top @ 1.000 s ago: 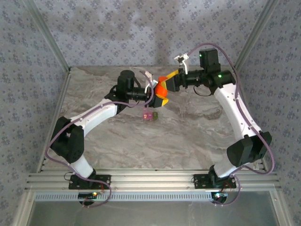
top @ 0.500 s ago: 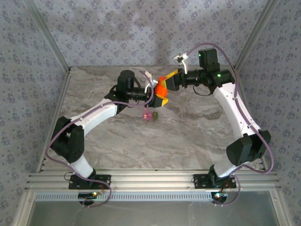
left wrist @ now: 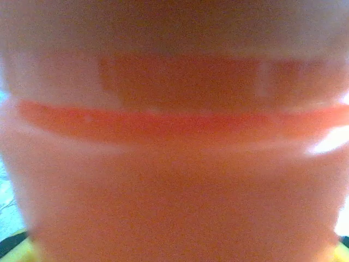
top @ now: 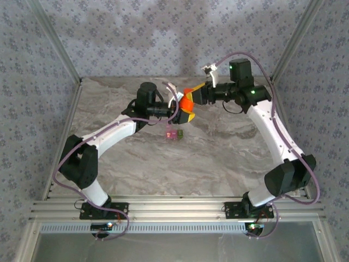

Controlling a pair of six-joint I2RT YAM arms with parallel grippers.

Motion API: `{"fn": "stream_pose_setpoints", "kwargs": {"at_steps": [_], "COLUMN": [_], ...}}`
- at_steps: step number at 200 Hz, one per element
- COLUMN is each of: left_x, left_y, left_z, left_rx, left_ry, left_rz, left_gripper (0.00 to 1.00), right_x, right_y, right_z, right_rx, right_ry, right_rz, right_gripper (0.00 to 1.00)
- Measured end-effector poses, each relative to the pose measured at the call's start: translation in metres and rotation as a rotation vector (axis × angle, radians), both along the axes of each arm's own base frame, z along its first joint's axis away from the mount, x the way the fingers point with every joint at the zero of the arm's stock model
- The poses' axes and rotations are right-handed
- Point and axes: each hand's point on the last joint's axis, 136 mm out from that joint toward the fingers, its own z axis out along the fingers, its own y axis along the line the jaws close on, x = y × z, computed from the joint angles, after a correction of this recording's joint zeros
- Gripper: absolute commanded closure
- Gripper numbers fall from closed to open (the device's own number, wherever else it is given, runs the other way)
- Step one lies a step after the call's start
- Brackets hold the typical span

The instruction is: Sort the pills into containers

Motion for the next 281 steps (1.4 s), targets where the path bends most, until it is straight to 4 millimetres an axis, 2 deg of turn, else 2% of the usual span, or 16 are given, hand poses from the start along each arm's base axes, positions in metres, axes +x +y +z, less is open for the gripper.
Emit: {"fn": "stream_pose_setpoints", "kwargs": {"at_steps": [51,89,100,134,151,168,189,206,236,281], "left_x": [0.019,0.030,0.032,0.032,0.031,0.032,0.032,0.030,0.020,0.001], "left_y": [0.003,0.003,0.003,0.001,0.000,0.000,0.001,0.002,0.003,0.000], "left_z": [-0.018,-0.014,-0.014,-0.009,-0.005,-0.004,-0.004,-0.004,-0.002,0.008], "left_rx": [0.025,0.009,0.007,-0.012,-0.022,-0.025,-0.026,-0.028,-0.035,-0.048], "left_ry": [0.002,-0.018,-0.023,-0.040,-0.052,-0.056,-0.058,-0.061,-0.057,-0.043], "left_rz": [0.138,0.207,0.219,0.225,0.224,0.226,0.221,0.200,0.122,-0.002], "left_gripper": [1.00,1.00,1.00,1.00,1.00,1.00,1.00,1.00,1.00,1.00], "right_x": [0.017,0.025,0.026,0.028,0.022,0.013,0.002,-0.005,-0.008,0.001], "right_y": [0.008,0.010,0.009,0.002,-0.008,-0.024,-0.049,-0.058,-0.054,-0.037], "right_z": [-0.016,-0.011,-0.010,-0.011,-0.011,-0.007,0.009,0.020,0.028,0.023], "right_rx": [-0.002,0.013,0.014,0.011,0.017,0.032,0.063,0.076,0.073,0.054], "right_ry": [0.008,-0.011,-0.012,-0.006,0.008,0.014,-0.013,-0.047,-0.058,-0.040], "right_rz": [-0.188,-0.241,-0.246,-0.252,-0.221,-0.181,-0.158,-0.146,-0.097,-0.030], "right_gripper": [0.58,0.55,0.49,0.21,0.14,0.13,0.14,0.15,0.17,0.17]}}
